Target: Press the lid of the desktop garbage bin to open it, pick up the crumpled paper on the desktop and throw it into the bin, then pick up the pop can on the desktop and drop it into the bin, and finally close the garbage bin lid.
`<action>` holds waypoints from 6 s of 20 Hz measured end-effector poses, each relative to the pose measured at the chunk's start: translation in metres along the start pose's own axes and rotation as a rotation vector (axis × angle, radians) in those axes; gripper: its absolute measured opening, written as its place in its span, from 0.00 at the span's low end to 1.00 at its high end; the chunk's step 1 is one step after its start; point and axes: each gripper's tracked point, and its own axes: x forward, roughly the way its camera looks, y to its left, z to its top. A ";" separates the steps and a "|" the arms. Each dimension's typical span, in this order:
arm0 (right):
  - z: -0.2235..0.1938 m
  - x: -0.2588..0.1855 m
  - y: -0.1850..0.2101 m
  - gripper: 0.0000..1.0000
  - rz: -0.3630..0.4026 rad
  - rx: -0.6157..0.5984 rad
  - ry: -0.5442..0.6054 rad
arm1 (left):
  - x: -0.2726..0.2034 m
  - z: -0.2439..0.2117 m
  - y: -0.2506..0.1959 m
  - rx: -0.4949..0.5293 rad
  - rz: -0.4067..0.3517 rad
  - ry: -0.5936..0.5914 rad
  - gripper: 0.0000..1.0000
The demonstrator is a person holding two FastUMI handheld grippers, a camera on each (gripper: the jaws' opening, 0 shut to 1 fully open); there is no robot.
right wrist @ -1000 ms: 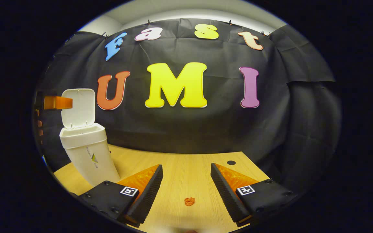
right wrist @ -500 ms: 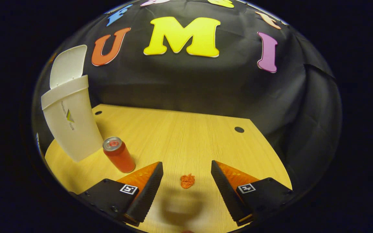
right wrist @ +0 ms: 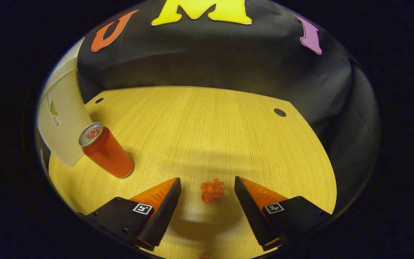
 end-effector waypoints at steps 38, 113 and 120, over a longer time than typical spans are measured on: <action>0.192 -0.232 0.149 0.21 0.299 -0.028 -0.559 | -0.030 -0.004 0.030 -0.052 -0.024 0.024 0.96; 0.194 -0.324 0.022 0.94 -0.052 0.075 -0.819 | 0.033 -0.209 -0.153 -0.011 -0.367 0.200 0.97; 0.165 -0.304 0.005 0.94 -0.127 0.090 -0.696 | 0.056 -0.280 -0.167 0.001 -0.369 0.307 0.97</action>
